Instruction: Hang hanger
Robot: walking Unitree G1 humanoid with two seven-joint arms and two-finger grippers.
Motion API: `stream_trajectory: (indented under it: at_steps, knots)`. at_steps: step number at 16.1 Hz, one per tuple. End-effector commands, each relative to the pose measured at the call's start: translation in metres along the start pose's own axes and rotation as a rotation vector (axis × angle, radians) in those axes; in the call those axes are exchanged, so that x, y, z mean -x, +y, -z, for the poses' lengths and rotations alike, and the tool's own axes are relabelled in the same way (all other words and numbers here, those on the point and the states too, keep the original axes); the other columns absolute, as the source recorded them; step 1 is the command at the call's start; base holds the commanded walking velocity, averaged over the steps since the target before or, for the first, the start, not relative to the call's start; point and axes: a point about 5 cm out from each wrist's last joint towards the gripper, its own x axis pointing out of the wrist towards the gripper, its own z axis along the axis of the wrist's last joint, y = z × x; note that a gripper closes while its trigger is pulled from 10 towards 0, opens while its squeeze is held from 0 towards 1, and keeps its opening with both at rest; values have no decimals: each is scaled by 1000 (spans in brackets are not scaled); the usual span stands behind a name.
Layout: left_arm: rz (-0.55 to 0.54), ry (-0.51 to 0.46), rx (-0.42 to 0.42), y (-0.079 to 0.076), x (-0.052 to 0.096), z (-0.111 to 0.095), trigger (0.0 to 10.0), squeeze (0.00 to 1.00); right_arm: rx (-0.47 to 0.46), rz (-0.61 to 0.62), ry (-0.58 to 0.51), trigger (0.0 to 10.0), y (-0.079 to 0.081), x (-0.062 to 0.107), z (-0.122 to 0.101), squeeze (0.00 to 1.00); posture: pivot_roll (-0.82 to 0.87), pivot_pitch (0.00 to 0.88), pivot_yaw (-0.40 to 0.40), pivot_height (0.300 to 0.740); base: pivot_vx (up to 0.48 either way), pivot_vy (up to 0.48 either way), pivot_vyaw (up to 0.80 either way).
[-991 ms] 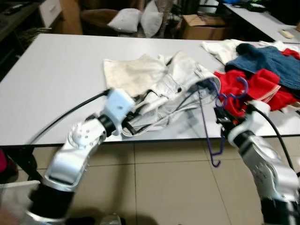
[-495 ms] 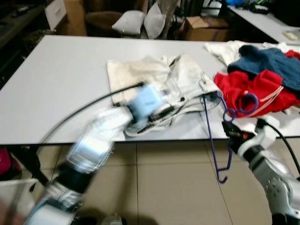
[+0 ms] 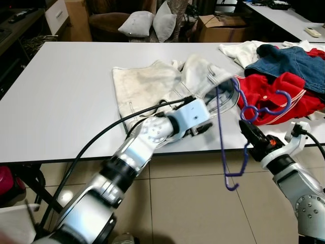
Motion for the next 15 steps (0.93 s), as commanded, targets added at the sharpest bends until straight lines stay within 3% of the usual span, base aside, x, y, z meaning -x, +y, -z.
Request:
stream_trajectory:
  at_steps: [1,2,4,7,8,9,10,15]
  knots:
    - [-48,-7,-34,7,-3,-4,10000,1000,3,-62,-41,10000,9,-1,-11,0,-114,0,-5,740,0,0,0]
    - [-164,-31,-18,23,-7,-9,10000,1000,8,-118,-23,10000,15,-1,-11,0,-115,0,-12,740,0,0,0]
    - [-183,-8,-23,26,-10,-7,10000,1000,3,-123,-21,10000,15,-2,-11,0,-115,0,-15,740,0,0,0]
    - [-167,50,14,16,-18,5,10000,1000,-11,-144,-24,10000,17,-1,-12,0,-124,0,-19,740,0,0,0]
    - [-158,63,56,11,-21,10,10000,1000,-9,-149,-23,10000,18,0,-13,0,-131,0,-13,740,0,0,0]
    - [-153,50,165,6,-23,11,10000,1000,-6,-152,-26,10000,19,1,-14,0,-137,0,-7,740,0,0,0]
    - [-147,52,190,4,-25,11,10000,1000,-5,-153,-35,10000,18,2,-16,0,-137,0,-7,740,0,0,0]
    - [-259,145,147,10,-23,25,10000,1000,-17,-170,-52,10000,22,6,-17,0,-141,0,-3,740,0,0,0]
